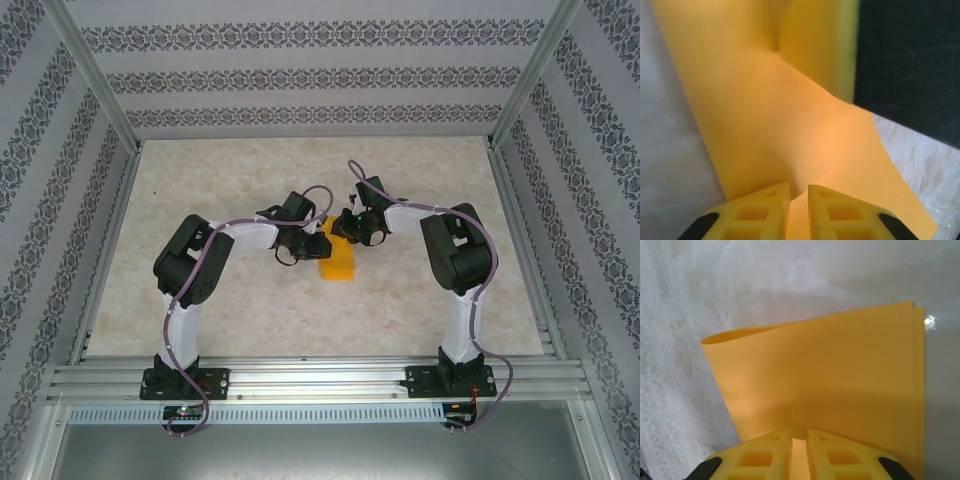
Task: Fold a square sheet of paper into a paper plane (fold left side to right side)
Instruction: First fold the square sheet of paper in half at the center of the table.
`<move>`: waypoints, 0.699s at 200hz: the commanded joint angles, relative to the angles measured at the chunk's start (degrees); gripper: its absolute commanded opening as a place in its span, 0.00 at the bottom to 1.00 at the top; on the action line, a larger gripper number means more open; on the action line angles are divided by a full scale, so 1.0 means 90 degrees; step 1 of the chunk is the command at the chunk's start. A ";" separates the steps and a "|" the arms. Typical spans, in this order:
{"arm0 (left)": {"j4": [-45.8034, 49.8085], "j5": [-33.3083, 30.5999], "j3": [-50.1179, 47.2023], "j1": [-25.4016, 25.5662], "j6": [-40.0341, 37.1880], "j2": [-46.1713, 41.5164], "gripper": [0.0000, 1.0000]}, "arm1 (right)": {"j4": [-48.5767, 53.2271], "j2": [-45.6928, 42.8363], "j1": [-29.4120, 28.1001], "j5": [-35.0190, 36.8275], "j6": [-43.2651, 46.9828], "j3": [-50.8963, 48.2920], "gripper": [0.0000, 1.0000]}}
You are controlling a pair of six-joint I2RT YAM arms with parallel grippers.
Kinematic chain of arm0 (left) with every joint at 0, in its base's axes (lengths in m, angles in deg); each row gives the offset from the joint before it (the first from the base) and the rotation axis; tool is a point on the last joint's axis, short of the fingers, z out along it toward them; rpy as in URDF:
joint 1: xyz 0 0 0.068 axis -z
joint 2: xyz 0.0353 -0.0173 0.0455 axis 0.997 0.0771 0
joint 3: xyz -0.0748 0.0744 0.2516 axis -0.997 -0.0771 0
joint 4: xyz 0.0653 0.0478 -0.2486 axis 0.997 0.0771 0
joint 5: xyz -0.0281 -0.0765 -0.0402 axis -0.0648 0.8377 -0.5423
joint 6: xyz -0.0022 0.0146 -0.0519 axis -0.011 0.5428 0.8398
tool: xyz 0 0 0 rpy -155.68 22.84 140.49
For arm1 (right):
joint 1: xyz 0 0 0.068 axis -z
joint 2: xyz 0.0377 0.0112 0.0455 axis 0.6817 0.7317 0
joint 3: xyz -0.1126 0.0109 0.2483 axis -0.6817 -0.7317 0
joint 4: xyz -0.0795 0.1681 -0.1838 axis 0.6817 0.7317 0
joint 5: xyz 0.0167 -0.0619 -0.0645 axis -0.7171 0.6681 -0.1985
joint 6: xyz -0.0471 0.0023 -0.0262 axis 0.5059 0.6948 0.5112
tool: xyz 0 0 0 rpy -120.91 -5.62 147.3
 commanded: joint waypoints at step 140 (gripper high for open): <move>0.0467 0.0375 -0.1177 0.0642 -0.0359 -0.0613 0.20 | 0.0254 0.0390 0.0044 0.0495 0.0149 0.0012 0.17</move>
